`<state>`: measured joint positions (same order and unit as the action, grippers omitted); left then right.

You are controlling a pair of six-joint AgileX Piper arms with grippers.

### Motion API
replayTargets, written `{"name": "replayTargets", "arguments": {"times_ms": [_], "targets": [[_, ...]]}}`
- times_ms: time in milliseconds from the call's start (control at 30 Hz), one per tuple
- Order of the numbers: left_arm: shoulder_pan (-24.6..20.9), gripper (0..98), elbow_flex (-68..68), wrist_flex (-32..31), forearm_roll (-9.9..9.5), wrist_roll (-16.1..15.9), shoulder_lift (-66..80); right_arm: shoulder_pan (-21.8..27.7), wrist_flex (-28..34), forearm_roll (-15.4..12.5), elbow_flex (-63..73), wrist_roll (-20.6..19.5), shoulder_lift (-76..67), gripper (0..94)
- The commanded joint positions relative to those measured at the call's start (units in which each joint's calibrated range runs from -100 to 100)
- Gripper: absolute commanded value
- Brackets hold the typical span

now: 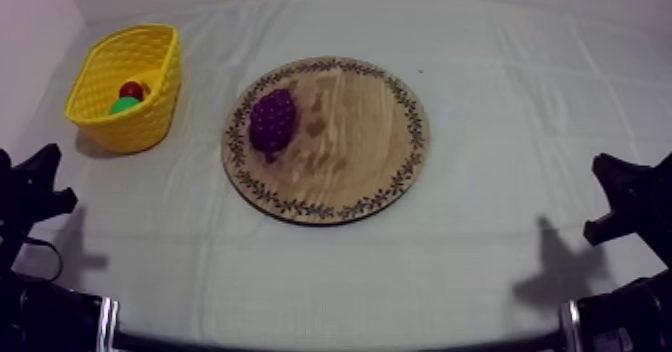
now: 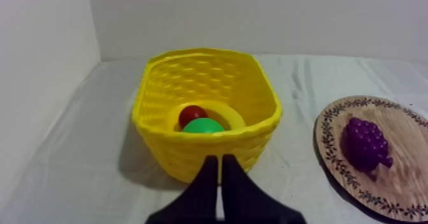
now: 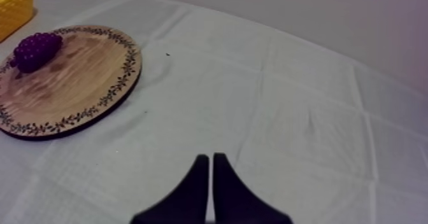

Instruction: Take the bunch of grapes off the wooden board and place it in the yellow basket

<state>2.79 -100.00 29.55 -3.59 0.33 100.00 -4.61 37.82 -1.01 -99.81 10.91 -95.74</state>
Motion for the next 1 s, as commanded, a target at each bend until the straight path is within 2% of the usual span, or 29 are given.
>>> {"name": "replayTargets", "arguments": {"times_ms": [0,433,733,967], "targets": [[0.14,0.0,0.0,3.52,1.22,-1.62,0.0,0.02,0.0,0.01,0.03,0.0,-0.01,0.4],[0.04,0.0,0.23,3.28,1.14,-2.52,0.0,0.02,0.0,0.01,0.03,0.0,-0.01,0.4],[0.3,0.0,3.19,1.19,-1.47,-1.12,-3.71,0.02,0.0,0.01,0.03,0.0,-0.01,0.4],[0.94,0.0,14.55,5.17,-0.52,-1.03,-13.23,0.02,0.0,0.01,0.03,0.02,-0.01,0.4]]}}
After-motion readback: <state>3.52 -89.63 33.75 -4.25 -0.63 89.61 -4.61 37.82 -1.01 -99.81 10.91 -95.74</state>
